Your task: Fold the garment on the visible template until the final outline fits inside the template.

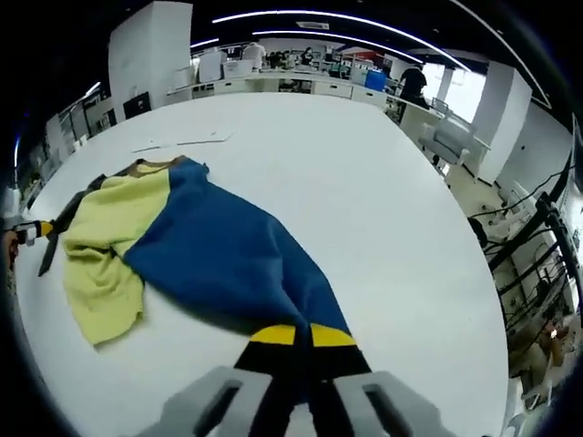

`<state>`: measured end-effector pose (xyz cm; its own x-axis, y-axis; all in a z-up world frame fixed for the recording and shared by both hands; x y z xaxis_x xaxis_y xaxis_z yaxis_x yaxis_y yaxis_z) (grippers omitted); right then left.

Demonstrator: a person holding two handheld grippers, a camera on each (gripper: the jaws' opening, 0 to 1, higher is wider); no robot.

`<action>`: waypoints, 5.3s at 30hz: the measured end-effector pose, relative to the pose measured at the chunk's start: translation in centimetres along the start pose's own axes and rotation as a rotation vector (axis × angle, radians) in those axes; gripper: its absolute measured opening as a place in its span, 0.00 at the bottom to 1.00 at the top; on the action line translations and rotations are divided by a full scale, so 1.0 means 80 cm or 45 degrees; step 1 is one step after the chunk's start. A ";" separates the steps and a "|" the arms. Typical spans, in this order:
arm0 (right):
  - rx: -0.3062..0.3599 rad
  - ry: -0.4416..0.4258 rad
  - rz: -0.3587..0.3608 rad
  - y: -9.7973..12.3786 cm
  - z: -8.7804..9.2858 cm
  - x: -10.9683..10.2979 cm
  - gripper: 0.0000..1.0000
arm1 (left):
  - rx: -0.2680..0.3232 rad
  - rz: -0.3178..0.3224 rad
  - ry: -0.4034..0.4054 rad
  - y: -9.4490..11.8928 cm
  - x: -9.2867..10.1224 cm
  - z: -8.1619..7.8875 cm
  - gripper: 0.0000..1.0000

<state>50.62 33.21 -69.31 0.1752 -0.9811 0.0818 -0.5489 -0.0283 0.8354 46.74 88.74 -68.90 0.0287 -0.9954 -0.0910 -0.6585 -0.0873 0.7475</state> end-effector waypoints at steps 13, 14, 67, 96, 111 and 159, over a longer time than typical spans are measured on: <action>-0.024 0.008 0.079 0.001 0.003 0.021 0.00 | 0.010 -0.060 0.115 0.004 -0.025 0.001 0.01; -0.026 0.005 0.079 0.004 0.004 0.019 0.00 | 0.010 -0.060 0.127 0.005 -0.027 0.002 0.01; 0.208 0.002 -0.449 0.075 -0.040 -0.054 0.83 | 0.311 0.150 -0.142 0.078 -0.011 0.019 0.83; 0.238 0.658 -0.821 0.073 -0.055 -0.255 0.88 | 0.363 0.320 -0.229 0.141 0.043 0.031 0.99; 0.185 0.892 -0.749 0.031 -0.041 -0.333 0.57 | 0.325 0.423 -0.258 0.158 0.065 0.041 0.98; 0.023 0.187 -0.867 -0.028 -0.144 -0.269 0.03 | 0.200 0.598 -0.248 0.101 0.121 0.057 0.52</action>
<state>57.45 56.56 -66.68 0.5933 -0.7078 -0.3834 -0.2911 -0.6327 0.7176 38.29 78.54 -66.76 -0.4270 -0.8989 0.0979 -0.6718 0.3879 0.6310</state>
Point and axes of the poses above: the point that each gripper's makers call its tool centre point, and the gripper's own axes: y roughly backward along the fingers, x roughly to its right, z roughly out of its underside, the point moved 9 cm from there along y, roughly backward along the fingers, and after that the axes turned 5 degrees about -x, right-handed, at the moved point
